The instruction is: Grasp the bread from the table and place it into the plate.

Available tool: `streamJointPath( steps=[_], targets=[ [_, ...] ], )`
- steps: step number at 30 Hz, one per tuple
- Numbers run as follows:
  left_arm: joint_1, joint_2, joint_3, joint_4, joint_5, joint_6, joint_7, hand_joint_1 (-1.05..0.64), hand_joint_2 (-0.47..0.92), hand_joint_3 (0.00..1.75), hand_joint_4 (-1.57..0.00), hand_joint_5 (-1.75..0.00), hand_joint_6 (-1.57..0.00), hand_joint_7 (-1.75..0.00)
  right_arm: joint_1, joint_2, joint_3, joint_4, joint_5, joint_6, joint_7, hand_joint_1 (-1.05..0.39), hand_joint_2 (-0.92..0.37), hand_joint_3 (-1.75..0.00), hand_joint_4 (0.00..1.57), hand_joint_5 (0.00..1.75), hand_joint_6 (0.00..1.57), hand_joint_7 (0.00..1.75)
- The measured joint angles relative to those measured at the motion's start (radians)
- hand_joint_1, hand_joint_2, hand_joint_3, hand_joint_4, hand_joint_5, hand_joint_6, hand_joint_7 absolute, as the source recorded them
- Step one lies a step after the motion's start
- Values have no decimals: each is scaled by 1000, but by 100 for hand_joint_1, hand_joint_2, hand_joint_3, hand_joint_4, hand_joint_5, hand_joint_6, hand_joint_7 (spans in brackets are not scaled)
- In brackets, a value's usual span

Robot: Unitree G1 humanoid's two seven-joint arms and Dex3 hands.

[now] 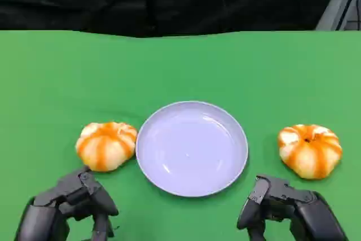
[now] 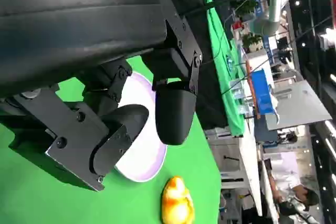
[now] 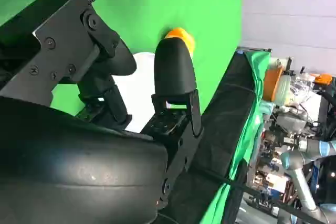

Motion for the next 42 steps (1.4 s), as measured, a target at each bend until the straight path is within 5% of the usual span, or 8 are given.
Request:
streamJointPath(
  steps=[16, 23, 25, 28, 31, 35, 38, 42],
  targets=[
    [0, 2, 0, 0, -4, 0, 0, -5, 39, 141, -84, -173, -78, -156, 0, 0, 3, -4, -1, 5, 0, 9, -35, -139, 88, 164, 77, 142],
    [-2, 5, 4, 0, -18, 8, 0, -6, 40, 135, -78, -166, -75, -140, 1, 0, 6, -14, -1, 11, 0, 9, -37, -136, 87, 166, 76, 142],
    [-6, 9, 5, 0, -13, 15, 0, -14, 47, 107, -65, -136, -68, -102, 1, 1, 7, -15, -1, 13, -1, 10, -37, -135, 87, 165, 76, 142],
    [-58, 34, 20, 0, 25, 37, 0, -15, 50, 98, -62, -128, -68, -90, 1, 6, 17, -20, -8, 21, -2, 10, -38, -134, 87, 165, 76, 141],
    [-101, 62, 22, -15, 123, 95, 7, -23, 74, 41, -49, -104, -57, -47, 1, 8, 21, -22, -15, 24, -5, 12, -38, -134, 86, 164, 76, 141],
    [-140, 92, 23, -49, 224, 176, 21, -23, 80, 29, -48, -101, -58, -39, -1, 8, 24, -22, -23, 27, -7, 12, -38, -134, 86, 164, 77, 140],
    [-167, 115, -1, -66, 365, 238, 29, -42, 90, 6, -35, -81, -54, -18, -3, 8, 23, -20, -24, 28, -7, 10, -37, -135, 88, 165, 77, 140],
    [-249, 177, -57, -81, 625, 349, 30, -48, 92, 5, -27, -73, -50, -10, -9, 7, 16, -19, -17, 28, -7, 9, -36, -135, 88, 164, 77, 140]
  ],
)
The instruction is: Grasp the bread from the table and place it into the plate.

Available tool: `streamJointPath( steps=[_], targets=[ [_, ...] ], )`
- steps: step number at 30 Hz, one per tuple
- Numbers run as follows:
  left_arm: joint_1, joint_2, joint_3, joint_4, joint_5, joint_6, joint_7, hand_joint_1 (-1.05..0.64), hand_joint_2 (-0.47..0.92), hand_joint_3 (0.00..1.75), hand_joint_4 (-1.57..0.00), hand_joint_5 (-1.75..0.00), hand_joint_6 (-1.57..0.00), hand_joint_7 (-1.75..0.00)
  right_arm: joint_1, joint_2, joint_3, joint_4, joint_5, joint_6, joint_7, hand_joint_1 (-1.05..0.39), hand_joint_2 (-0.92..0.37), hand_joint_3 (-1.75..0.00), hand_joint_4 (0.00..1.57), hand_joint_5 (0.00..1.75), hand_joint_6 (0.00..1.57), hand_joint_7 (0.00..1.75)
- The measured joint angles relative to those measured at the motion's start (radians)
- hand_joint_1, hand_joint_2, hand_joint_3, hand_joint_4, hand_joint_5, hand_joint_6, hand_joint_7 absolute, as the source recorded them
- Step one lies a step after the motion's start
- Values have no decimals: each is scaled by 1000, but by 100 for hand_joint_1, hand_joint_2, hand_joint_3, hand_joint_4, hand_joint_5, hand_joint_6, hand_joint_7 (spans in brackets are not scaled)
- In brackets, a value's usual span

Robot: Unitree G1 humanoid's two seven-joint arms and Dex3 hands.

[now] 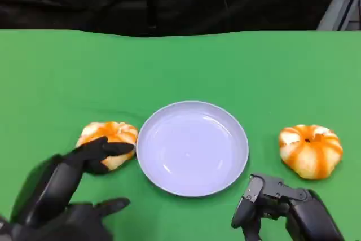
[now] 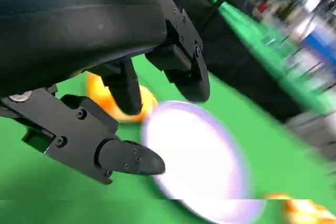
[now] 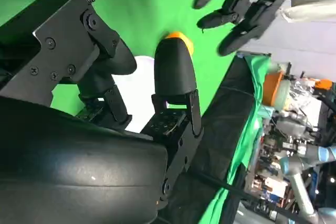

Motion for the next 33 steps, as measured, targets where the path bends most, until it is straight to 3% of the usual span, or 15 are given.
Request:
streamJointPath(
  steps=[9, 23, 33],
  targets=[
    [-179, 67, -140, 60, 305, 149, -66, -54, 92, 3, -4, -59, -35, -1, 5, -4, -6, -1, 8, -2, 3, 8, -36, -136, 88, 164, 77, 139],
    [-374, 64, -291, 316, 513, 291, -81, -59, 92, 3, 0, -55, -29, -1, 21, -6, -2, -14, 7, 1, 4, 9, -36, -136, 88, 164, 78, 139],
    [-489, 54, -342, 571, 473, 302, -64, -54, 92, 1, -6, -47, -32, -1, 27, -7, -3, -14, 10, 1, 6, 10, -36, -136, 87, 164, 77, 139]
  ],
)
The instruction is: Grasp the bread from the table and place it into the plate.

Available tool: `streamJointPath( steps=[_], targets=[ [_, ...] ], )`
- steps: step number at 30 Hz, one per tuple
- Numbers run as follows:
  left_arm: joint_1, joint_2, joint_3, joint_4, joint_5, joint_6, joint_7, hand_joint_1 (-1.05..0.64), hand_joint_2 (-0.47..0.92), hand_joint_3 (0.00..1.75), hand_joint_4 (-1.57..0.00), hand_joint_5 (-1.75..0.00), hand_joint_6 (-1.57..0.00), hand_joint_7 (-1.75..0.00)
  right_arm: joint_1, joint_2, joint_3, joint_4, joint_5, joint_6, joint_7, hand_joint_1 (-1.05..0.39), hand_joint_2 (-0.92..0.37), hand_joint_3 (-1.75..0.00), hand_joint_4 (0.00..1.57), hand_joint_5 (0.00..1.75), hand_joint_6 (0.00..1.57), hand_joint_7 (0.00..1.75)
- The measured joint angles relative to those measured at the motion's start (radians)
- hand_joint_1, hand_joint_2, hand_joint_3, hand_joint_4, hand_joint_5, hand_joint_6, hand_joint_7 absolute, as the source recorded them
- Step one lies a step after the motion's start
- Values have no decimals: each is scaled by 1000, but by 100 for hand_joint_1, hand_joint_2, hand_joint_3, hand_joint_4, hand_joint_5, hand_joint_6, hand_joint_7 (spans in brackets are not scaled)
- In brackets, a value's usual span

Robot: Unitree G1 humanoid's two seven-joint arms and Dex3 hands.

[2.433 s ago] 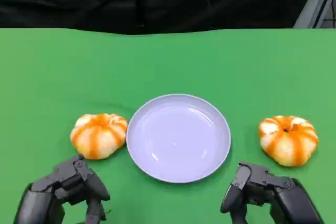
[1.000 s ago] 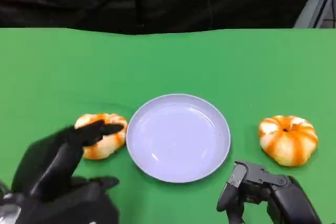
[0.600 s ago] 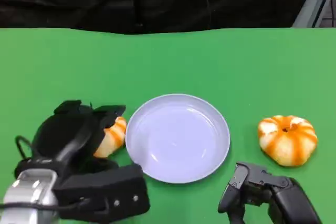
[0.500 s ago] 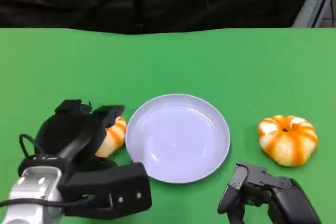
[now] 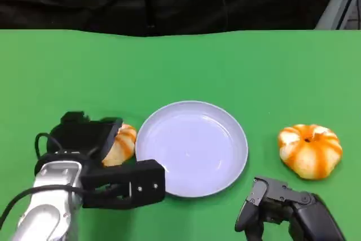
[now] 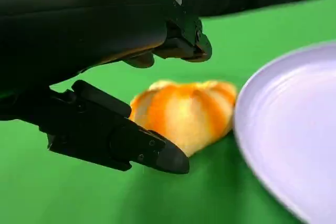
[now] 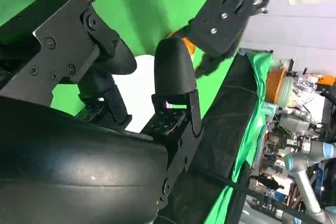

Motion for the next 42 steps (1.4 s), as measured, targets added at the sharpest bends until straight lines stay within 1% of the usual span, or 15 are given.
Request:
streamJointPath(
  steps=[6, 10, 12, 13, 14, 15, 16, 17, 18, 20, 22, 30, 33, 39, 42],
  targets=[
    [-81, -26, -33, 167, -38, -8, 26, -59, 92, 4, -13, -39, -32, 0, 8, -1, -1, 0, 1, -2, 1, 10, -35, -137, 86, 164, 78, 140],
    [-141, -34, -40, 303, -101, -77, 80, -50, 92, 4, -19, -31, -35, -1, 13, -2, 0, -1, 0, -3, 1, 9, -35, -138, 87, 165, 77, 139],
    [-159, -33, -39, 367, -139, -122, 117, -35, 92, 2, -30, -28, -44, -2, 16, -2, 0, -2, 0, -3, 1, 9, -34, -138, 87, 165, 77, 139],
    [-164, -31, -39, 392, -156, -148, 141, -30, 92, 6, -42, -28, -55, -5, 16, -2, 2, -3, 0, -3, 0, 10, -34, -139, 87, 165, 77, 139],
    [-167, -29, -35, 418, -174, -179, 173, -27, 92, 4, -73, -45, -85, -10, 16, -2, 4, -3, -2, -3, 0, 9, -34, -139, 87, 164, 77, 139],
    [-167, -27, -26, 448, -200, -220, 222, -25, 92, 3, -82, -60, -100, -9, 17, -2, 7, -4, -3, -3, 0, 9, -34, -139, 87, 164, 77, 139],
    [-166, -27, -14, 475, -223, -256, 273, -21, 92, 10, -85, -108, -111, -26, 19, -2, 9, -5, -4, -4, -1, 9, -34, -138, 87, 165, 77, 138],
    [-165, -26, -3, 497, -240, -292, 329, -18, 91, 17, -84, -147, -99, -77, 22, -2, 11, -6, -5, -4, -2, 8, -35, -137, 87, 165, 77, 138],
    [-165, -24, 2, 513, -248, -322, 378, -17, 91, 19, -83, -161, -92, -98, 25, -2, 12, -7, -5, -4, -2, 8, -36, -137, 87, 166, 77, 138],
    [-163, -19, 0, 533, -256, -361, 441, -14, 86, 31, -85, -172, -69, -156, 28, -2, 14, -9, -6, -4, -2, 8, -36, -136, 86, 166, 76, 138],
    [-163, 1, -18, 531, -236, -384, 470, -14, 82, 34, -84, -174, -62, -171, 29, -2, 16, -11, -9, -4, -2, 8, -36, -136, 86, 166, 77, 138],
    [-160, 140, -76, 416, -134, -425, 487, -19, 78, 32, -82, -175, -58, -175, 34, -2, 20, -1, -25, -19, -12, 6, -32, -141, 87, 166, 78, 139],
    [-156, 194, -70, 343, -115, -425, 482, -20, 81, 33, -87, -175, -63, -175, 36, -2, 22, 2, -25, -21, -12, 0, -29, -143, 89, 166, 79, 139],
    [-127, 230, -28, 213, -130, -422, 463, -21, 79, 37, -88, -175, -67, -175, 37, 1, 31, 2, -32, -31, -18, -4, -23, -152, 92, 162, 80, 139],
    [-102, 220, -7, 174, -159, -443, 471, -22, 54, 84, -90, -175, -71, -174, 48, 2, 38, 0, -32, -31, -20, -5, -25, -152, 92, 163, 80, 140]
  ],
)
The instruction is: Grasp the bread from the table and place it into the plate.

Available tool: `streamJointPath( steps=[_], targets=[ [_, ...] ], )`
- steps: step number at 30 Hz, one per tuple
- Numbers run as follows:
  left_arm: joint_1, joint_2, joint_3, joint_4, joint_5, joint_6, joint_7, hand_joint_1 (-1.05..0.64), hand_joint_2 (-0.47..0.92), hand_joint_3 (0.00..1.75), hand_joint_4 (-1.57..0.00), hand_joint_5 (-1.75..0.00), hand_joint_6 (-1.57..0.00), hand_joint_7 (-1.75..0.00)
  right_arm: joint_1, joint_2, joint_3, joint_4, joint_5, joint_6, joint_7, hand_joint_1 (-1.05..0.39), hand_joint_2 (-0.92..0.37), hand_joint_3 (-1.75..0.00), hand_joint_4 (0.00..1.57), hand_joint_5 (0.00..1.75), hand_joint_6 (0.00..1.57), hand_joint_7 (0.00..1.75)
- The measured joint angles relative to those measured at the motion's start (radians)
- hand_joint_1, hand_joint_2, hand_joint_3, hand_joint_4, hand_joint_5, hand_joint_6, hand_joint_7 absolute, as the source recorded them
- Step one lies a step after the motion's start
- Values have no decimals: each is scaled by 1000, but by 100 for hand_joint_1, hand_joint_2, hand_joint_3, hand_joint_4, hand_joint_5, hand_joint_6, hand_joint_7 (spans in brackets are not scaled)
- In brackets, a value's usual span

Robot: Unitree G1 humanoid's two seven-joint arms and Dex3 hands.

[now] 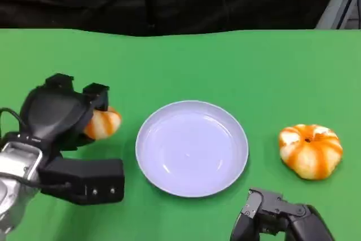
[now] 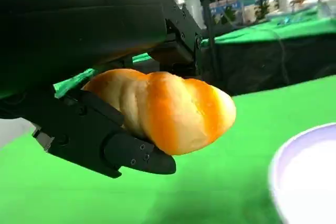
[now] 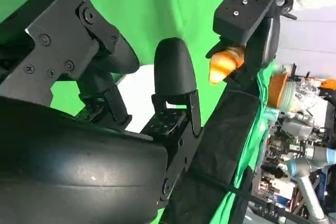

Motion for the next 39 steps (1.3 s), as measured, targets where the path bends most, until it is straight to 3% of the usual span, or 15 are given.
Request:
streamJointPath(
  steps=[3, 5, 15, 23, 30, 38, 39],
  targets=[
    [2, -27, 14, -9, -27, -31, 41, -20, 41, 115, -93, -175, -73, -175, 3, 3, 4, -5, 0, 3, 0, -3, -27, -152, 90, 166, 78, 142],
    [2, -52, 17, -12, -37, -56, 65, -21, 39, 124, -94, -175, -74, -175, 4, 5, 4, -11, 1, 8, -1, -1, -28, -151, 88, 167, 77, 143],
    [-14, -167, 14, -10, -50, -117, 95, -21, 35, 132, -97, -175, -76, -175, 0, 11, 2, -21, 1, 23, -6, 1, -30, -150, 88, 169, 76, 146],
    [-19, -248, -2, -5, -55, -95, 71, -20, 34, 129, -96, -175, -75, -173, -10, 13, 3, -20, 1, 23, -6, 2, -29, -149, 88, 168, 75, 146],
    [-78, -380, -72, 134, -36, -55, 100, -18, 36, 125, -97, -175, -78, -175, -9, 11, 5, -19, 2, 20, -6, 2, -30, -148, 88, 167, 75, 144],
    [-99, -402, -80, 156, -34, -31, 117, -17, 35, 130, -97, -175, -77, -175, -3, 8, 9, -19, 2, 18, -6, 1, -31, -146, 87, 168, 75, 144],
    [-99, -402, -81, 156, -34, -31, 117, -19, 45, 102, -81, -175, -72, -145, -3, 8, 10, -19, 2, 18, -6, 2, -30, -147, 87, 168, 76, 144]
  ],
)
